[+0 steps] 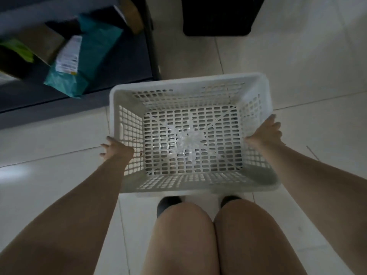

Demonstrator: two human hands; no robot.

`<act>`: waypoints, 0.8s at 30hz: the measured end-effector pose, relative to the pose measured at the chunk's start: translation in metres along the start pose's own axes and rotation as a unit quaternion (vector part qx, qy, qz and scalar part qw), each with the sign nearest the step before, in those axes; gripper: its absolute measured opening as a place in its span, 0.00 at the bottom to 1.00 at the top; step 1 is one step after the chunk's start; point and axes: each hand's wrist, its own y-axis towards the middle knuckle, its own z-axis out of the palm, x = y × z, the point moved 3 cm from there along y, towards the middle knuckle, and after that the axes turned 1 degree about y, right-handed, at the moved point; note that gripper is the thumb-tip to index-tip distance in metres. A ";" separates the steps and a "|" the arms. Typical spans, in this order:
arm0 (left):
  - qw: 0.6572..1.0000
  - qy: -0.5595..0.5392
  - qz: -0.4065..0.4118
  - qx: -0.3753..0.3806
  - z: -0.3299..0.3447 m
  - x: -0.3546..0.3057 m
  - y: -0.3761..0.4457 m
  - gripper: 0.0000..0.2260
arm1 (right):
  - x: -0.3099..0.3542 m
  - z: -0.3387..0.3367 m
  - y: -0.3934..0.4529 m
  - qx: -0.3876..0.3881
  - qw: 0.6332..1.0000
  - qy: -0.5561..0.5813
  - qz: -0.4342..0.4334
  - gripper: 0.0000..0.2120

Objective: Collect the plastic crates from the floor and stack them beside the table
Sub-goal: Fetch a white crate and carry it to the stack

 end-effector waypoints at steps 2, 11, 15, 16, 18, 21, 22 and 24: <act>0.999 -0.042 -0.009 0.010 0.012 0.002 0.026 0.39 | -0.004 0.008 0.019 -0.043 0.999 0.029 0.008 0.48; 0.998 -0.009 0.033 0.045 -0.040 0.034 -0.006 0.20 | -0.018 -0.051 -0.001 -0.068 0.997 -0.022 -0.004 0.19; 0.998 -0.032 0.028 0.054 -0.099 0.055 -0.070 0.19 | -0.017 -0.125 -0.063 -0.059 0.997 -0.045 -0.012 0.17; 0.997 -0.043 0.028 0.058 -0.119 0.060 -0.088 0.18 | -0.015 -0.149 -0.080 -0.060 0.997 -0.048 -0.017 0.16; 0.997 -0.053 0.038 0.053 -0.166 0.068 -0.127 0.16 | -0.007 -0.200 -0.122 -0.064 0.996 -0.061 -0.026 0.15; 0.995 -0.026 0.087 0.032 -0.238 0.076 -0.185 0.15 | 0.000 -0.277 -0.191 -0.064 0.995 -0.068 -0.037 0.15; 0.995 -0.025 0.099 0.022 -0.259 0.078 -0.202 0.14 | 0.002 -0.300 -0.211 -0.066 0.995 -0.065 -0.046 0.15; 0.993 -0.024 0.113 0.004 -0.296 0.080 -0.235 0.14 | 0.000 -0.340 -0.246 -0.076 0.994 -0.060 -0.060 0.14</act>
